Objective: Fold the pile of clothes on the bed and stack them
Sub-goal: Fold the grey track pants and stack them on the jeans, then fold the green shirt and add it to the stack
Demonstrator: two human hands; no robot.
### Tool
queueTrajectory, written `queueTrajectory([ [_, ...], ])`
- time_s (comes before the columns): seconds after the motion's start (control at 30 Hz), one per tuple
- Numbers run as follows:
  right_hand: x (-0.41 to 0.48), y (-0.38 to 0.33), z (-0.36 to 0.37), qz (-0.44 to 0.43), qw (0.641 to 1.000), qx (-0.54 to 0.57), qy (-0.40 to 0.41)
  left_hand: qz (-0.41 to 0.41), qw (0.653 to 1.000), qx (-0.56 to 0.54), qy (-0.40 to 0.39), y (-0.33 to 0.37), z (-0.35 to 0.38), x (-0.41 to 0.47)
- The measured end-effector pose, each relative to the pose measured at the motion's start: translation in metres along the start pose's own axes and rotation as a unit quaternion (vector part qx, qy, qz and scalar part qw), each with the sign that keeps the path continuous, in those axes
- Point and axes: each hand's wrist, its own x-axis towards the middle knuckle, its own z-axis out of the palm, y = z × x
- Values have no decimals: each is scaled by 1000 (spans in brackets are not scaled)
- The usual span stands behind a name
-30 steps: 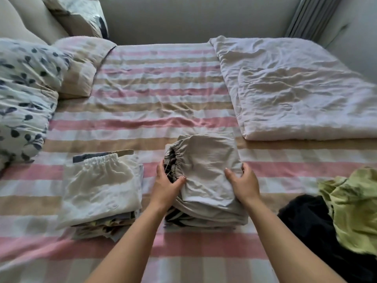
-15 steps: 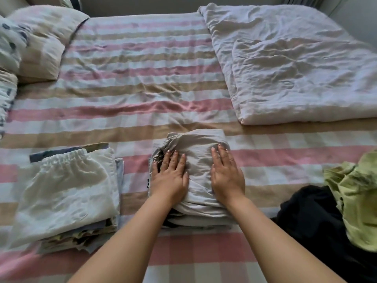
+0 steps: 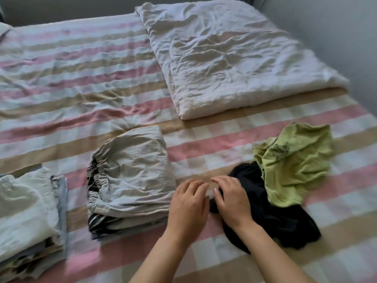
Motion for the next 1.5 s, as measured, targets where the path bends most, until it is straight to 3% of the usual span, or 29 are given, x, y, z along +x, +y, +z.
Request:
queueTrajectory([
  [0.2,-33,81,-52,57,998,-13,35,-2,993,-67,-97,69,70,13],
  [0.37,-36,140,-59,141,986,-82,-18,-67,973,-180,-129,106,128,35],
  [0.47,-33,159,-51,158,982,-96,-29,-100,970,-171,-138,108,152,44],
  [0.7,-23,169,-51,163,984,-67,0,-145,962,-172,-156,101,165,51],
  [0.8,-27,158,-51,152,985,-68,-35,-153,955,-185,-175,104,158,51],
  [0.9,-35,152,-49,162,984,-33,-61,-194,931,-228,-210,107,158,51],
  [1.03,-39,152,-43,181,983,-13,-6,-225,901,-290,-234,107,161,52],
  [1.23,-36,143,-53,185,977,64,88,-208,885,-390,-148,111,145,48],
  [1.4,-53,92,-106,75,979,127,140,-158,891,-424,-27,128,85,36],
  [1.5,-81,46,-143,5,975,185,124,-97,902,-419,23,138,28,9],
])
